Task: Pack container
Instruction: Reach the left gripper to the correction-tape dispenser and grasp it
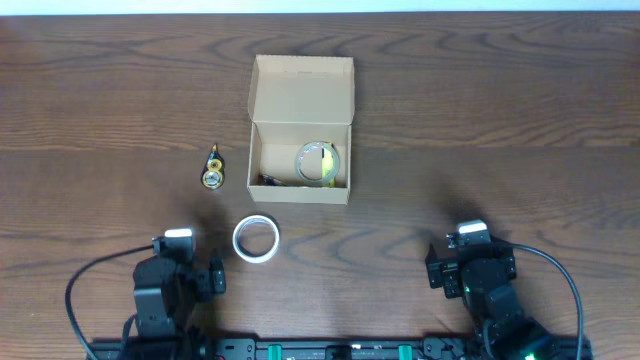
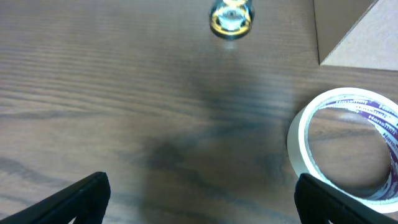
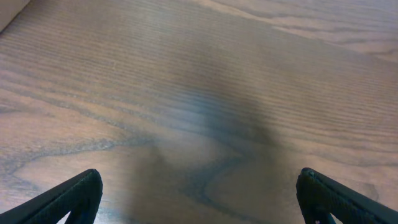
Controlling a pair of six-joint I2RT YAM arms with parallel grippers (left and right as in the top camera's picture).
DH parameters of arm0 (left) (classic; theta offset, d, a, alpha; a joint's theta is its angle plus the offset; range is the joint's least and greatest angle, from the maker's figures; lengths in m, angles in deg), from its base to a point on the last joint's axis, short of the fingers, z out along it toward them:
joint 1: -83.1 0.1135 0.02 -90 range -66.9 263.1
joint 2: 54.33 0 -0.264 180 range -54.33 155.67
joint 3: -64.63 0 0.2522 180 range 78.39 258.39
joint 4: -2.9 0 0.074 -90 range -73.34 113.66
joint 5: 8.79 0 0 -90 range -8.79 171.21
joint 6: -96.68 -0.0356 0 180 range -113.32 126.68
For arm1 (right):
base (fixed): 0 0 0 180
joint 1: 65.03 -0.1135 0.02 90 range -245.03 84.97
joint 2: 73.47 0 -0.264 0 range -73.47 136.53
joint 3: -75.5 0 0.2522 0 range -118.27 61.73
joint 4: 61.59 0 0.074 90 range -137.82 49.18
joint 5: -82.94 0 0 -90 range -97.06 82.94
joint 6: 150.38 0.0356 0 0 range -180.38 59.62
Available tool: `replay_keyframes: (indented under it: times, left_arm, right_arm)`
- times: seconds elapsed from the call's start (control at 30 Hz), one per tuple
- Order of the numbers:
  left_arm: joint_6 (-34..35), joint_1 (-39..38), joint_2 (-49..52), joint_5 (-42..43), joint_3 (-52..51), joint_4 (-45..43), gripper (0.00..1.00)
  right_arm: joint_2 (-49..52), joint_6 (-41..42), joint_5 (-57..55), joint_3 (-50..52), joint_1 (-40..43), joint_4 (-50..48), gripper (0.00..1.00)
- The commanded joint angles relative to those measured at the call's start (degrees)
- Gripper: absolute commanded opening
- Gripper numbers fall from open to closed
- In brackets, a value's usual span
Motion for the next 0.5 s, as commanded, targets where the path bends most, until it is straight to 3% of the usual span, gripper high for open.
replay_keyframes:
  times: [0.0, 0.2, 0.47]
  left_arm:
    - [-0.1, 0.0, 7.0, 2.4, 5.4, -3.8, 0.95]
    - [-0.1, 0.0, 23.5, 7.5, 17.1, -9.7, 0.95]
    - [-0.1, 0.0, 44.4, 8.5, 32.8, -9.9, 0.95]
  right_arm:
    - [-0.2, -0.3, -0.7, 0.2, 0.3, -0.1, 0.99]
    - [-0.2, -0.3, -0.7, 0.2, 0.3, -0.1, 0.99]
    - [-0.2, -0.3, -0.7, 0.2, 0.3, -0.1, 0.99]
